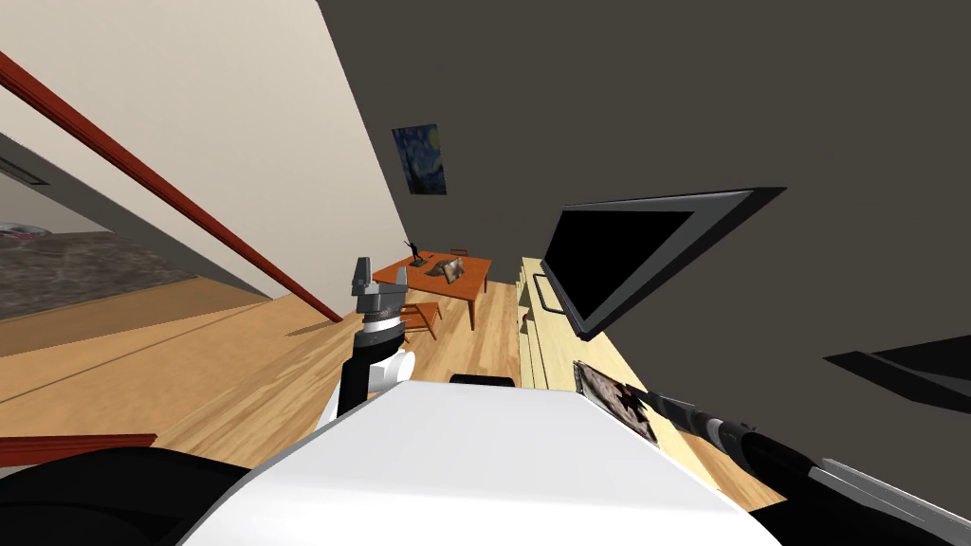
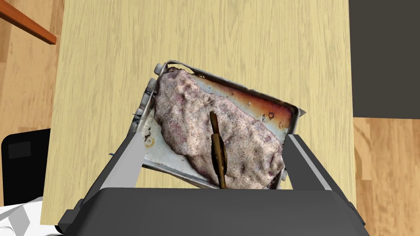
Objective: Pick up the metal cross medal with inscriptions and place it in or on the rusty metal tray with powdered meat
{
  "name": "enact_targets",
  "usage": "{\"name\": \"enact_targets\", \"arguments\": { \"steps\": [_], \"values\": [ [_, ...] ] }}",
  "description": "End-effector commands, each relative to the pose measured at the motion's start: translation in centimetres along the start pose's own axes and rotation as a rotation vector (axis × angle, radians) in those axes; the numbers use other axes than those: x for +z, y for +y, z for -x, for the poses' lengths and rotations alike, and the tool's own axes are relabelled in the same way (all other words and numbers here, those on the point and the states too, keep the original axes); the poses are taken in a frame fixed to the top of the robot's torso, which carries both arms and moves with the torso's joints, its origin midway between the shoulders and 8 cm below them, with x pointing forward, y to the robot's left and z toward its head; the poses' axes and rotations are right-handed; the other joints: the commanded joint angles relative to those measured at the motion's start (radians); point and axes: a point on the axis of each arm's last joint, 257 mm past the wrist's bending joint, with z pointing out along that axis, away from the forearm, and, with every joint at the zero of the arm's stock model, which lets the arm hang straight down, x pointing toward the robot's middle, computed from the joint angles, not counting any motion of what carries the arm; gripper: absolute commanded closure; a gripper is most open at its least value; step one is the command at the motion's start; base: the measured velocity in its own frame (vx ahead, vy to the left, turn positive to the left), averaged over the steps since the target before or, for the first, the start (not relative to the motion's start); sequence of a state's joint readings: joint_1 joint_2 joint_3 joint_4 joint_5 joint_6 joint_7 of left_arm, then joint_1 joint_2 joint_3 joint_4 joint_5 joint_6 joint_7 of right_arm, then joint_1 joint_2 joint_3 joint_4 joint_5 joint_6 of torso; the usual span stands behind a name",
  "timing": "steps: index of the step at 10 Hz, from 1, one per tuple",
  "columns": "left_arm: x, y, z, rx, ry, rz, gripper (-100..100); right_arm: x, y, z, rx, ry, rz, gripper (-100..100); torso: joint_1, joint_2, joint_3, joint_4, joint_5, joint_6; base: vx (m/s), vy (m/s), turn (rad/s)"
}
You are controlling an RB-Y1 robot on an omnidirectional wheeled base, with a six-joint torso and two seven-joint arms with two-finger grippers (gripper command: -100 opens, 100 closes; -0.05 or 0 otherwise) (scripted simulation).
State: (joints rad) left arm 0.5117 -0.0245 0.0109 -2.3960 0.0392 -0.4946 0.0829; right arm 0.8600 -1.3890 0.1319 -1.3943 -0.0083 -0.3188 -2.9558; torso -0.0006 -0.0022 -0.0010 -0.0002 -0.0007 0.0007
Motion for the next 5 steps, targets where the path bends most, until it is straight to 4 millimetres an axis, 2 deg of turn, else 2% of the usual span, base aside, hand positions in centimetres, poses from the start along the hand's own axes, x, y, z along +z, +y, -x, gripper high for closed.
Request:
{"name": "enact_targets", "arguments": {
  "steps": [1, 5],
  "values": [
    [0.0, 0.0, 0.0, 0.0, 0.0, 0.0, 0, 0.0, 0.0, 0.0, 0.0, 0.0, 0.0, 0, 0.0, 0.0, 0.0, 0.0, 0.0, 0.0, 0.0, 0.0, 0.0],
    [0.0, 0.0, 0.0, 0.0, 0.0, 0.0, 0, 0.0, 0.0, 0.0, 0.0, 0.0, 0.0, 0, 0.0, 0.0, 0.0, 0.0, 0.0, 0.0, 0.0, 0.0, 0.0]
  ]
}}
